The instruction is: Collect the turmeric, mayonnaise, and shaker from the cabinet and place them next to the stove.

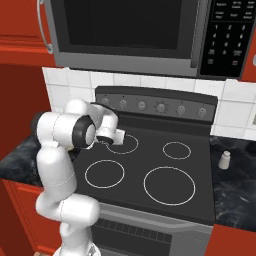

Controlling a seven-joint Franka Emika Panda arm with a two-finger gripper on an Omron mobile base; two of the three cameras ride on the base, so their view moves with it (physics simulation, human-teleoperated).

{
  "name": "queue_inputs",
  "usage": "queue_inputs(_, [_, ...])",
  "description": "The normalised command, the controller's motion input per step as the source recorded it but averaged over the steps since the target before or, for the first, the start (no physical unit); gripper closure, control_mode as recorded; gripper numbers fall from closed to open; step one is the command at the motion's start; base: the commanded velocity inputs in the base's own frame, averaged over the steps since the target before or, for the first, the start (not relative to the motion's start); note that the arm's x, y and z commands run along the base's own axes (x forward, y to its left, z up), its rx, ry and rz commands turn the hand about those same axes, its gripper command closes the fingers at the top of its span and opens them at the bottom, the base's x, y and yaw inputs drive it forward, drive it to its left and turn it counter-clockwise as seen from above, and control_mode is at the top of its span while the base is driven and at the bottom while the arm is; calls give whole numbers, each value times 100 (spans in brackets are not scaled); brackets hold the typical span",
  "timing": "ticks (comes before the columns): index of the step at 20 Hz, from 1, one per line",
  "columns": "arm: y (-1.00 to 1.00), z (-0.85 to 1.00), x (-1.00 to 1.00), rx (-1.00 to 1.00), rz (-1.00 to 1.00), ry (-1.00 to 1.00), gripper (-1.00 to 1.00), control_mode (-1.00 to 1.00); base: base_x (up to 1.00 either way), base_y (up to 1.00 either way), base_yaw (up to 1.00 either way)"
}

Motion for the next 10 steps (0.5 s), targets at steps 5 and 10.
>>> queue_inputs(5, [-1,62,-80,0,-2,-4,-100,-100,0,0,0])
queue_inputs(10, [0,66,-91,0,-6,2,-100,-100,0,0,0])
